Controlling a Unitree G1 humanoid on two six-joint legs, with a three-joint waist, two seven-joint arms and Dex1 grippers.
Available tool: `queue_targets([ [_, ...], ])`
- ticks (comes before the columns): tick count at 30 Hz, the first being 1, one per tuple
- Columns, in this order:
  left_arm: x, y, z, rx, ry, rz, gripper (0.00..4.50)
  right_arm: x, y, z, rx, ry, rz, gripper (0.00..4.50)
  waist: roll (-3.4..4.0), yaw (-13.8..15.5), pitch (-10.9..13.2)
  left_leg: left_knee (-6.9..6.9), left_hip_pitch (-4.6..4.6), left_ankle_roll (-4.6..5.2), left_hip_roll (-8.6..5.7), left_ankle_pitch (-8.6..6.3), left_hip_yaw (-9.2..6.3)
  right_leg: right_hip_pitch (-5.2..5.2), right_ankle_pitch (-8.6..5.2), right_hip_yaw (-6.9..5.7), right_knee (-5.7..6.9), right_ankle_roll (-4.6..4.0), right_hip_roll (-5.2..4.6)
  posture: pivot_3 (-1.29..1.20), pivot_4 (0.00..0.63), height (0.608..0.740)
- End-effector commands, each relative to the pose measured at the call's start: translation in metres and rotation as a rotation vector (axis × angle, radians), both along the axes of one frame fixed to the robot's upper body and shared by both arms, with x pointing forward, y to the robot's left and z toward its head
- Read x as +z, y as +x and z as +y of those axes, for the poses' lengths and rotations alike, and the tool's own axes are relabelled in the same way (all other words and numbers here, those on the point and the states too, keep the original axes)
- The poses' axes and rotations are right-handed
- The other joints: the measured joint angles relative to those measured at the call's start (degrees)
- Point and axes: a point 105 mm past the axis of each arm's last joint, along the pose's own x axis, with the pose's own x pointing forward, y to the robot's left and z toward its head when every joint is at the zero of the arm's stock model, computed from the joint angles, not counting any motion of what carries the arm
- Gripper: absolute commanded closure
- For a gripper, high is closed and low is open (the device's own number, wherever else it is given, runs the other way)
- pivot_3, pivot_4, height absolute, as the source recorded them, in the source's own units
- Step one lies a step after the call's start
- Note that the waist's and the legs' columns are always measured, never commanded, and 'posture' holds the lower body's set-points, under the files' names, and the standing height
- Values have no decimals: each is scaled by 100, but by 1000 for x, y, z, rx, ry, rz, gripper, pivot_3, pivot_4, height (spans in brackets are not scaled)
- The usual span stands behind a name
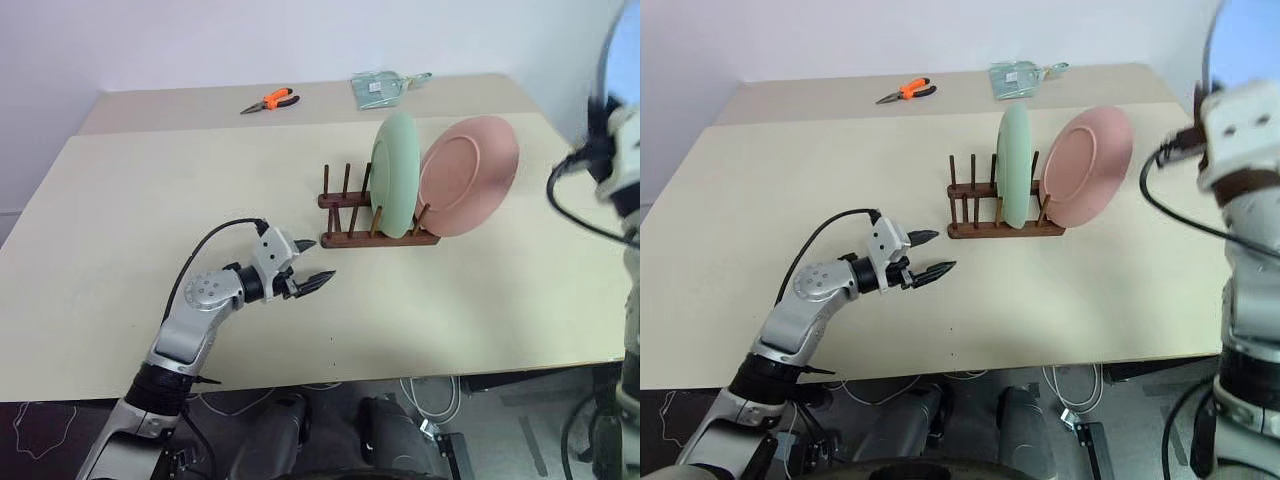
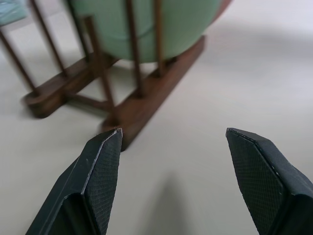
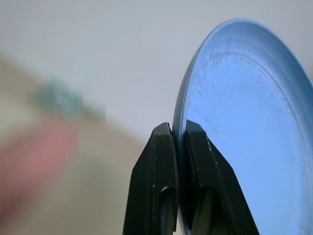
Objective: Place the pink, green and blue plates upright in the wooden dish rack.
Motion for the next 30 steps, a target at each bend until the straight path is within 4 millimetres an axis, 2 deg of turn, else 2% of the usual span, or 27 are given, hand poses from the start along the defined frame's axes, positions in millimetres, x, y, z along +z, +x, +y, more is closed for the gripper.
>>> queue_targets([
  [1,15,14,24,86,6,-78,1011,21,-25,62,432,99,4,4464,0,-8,0,0,-2,0,2,0,-1,0,0,0,0,-1,0,0,150,719],
  [3,15,18,38,129,23,-88,1011,27,-40,96,696,188,42,4464,1,-17,0,0,-1,1,2,0,-2,-1,-6,1,1,-12,0,0,150,719],
  [5,14,20,49,159,35,-91,1011,30,-48,118,898,322,83,4464,1,-24,0,-2,-2,1,3,0,-4,-3,-6,1,2,-13,0,0,150,719],
  [8,13,19,58,175,45,-87,1011,29,-52,142,1068,449,150,4464,0,-2,0,-1,-3,1,1,-1,-5,-3,-5,1,1,-13,0,0,150,719],
  [11,9,13,60,165,41,-52,1011,21,-40,161,1202,679,257,4464,0,-12,-1,-2,-1,2,-1,-1,-5,-3,-4,4,2,-14,-1,0,150,719],
  [13,7,7,60,154,46,-45,1011,6,-22,172,1183,779,353,4464,2,-54,-1,-4,-2,1,-2,0,-4,-10,1,7,10,-7,0,0,150,719],
  [15,8,5,60,158,41,-41,1011,-9,0,173,1087,850,417,4464,2,-74,-1,-4,-1,1,-2,0,-4,-12,3,7,12,-8,1,0,150,719],
  [17,8,4,61,162,38,-39,1011,-22,13,172,1031,879,463,4464,3,-103,-1,-3,-1,0,-3,1,-4,-15,6,5,13,-8,4,0,150,719],
  [25,6,-1,58,163,40,-32,1011,-52,22,183,995,912,601,4464,8,-282,-1,-20,-1,-5,-1,4,-1,-30,8,11,24,-5,5,0,150,719],
  [30,6,-1,55,156,39,-29,1011,-50,19,185,1000,882,583,4464,10,-292,0,-20,-1,-5,-1,4,-1,-32,8,12,25,-6,7,0,150,719],
])
